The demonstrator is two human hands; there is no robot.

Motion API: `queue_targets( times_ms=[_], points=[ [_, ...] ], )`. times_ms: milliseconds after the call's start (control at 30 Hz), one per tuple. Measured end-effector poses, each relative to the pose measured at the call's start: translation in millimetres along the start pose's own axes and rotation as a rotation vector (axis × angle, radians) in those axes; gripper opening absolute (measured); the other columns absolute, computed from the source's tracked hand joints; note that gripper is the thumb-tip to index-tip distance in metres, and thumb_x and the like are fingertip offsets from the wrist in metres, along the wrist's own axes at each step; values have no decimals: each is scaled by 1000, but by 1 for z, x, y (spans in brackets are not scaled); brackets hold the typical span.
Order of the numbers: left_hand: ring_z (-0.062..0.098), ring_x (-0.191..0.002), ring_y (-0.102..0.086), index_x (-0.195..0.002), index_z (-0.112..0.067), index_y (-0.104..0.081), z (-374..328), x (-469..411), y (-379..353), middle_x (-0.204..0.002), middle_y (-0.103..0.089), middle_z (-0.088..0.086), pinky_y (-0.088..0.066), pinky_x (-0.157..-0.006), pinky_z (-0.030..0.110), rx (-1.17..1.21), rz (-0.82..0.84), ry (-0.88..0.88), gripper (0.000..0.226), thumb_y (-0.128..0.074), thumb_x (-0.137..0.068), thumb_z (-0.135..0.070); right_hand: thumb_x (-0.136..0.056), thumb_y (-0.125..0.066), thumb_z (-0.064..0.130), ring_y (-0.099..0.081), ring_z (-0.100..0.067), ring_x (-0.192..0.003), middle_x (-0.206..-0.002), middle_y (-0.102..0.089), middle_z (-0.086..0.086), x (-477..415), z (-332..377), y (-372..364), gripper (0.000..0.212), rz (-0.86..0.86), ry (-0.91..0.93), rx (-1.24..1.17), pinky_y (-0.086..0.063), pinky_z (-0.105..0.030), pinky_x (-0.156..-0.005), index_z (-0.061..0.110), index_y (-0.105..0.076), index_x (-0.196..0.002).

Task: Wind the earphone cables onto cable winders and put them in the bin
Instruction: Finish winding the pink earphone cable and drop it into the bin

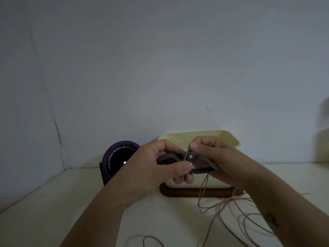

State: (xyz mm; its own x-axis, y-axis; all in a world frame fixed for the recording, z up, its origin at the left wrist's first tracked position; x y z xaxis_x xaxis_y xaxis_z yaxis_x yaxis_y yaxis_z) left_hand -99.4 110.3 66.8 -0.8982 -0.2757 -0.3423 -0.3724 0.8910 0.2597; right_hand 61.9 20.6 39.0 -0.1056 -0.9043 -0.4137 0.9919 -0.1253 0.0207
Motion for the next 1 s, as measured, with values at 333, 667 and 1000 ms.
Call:
queue_targets(
  times_ms=[333, 667, 1000],
  points=[
    [12, -59, -63, -95, -8, -66, 11, -9, 12, -69, -71, 5, -57, -66, 21, 156, -279, -52, 45, -71, -56, -30, -96, -52, 23, -18, -9, -49, -55, -27, 2, -10, -25, -23, 29, -151, -65, -113, -20, -19, -45, 15, -58, -68],
    [9, -68, -65, -85, -6, -68, 27, -17, 11, -74, -70, 6, -56, -73, 19, 561, -473, -18, 25, -64, -70, -24, -83, -69, 34, -46, 0, -50, -63, -54, 27, 0, -11, -68, 18, -652, 314, 537, -31, -9, -48, 34, -59, -97],
    [7, -73, -69, -91, -7, -68, 29, -17, -16, -77, -72, 5, -51, -80, 24, 691, -537, 32, 12, -59, -88, -15, -79, -75, 17, -52, -24, -51, -85, -71, 14, -3, -7, -58, 12, -663, 295, 418, -45, -25, -52, 26, -69, -84]
  ],
)
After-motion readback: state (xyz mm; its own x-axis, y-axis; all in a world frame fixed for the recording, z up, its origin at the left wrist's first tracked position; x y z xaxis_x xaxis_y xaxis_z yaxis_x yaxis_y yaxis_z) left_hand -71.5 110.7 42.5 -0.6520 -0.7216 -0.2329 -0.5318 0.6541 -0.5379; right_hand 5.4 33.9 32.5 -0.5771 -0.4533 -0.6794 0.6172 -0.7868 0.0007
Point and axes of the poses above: each hand's wrist, its own x-axis away from the middle knuckle, its own y-axis out of the back of the hand, z = x × y, the point moved 1 cm from there along -x, towards the middle knuckle
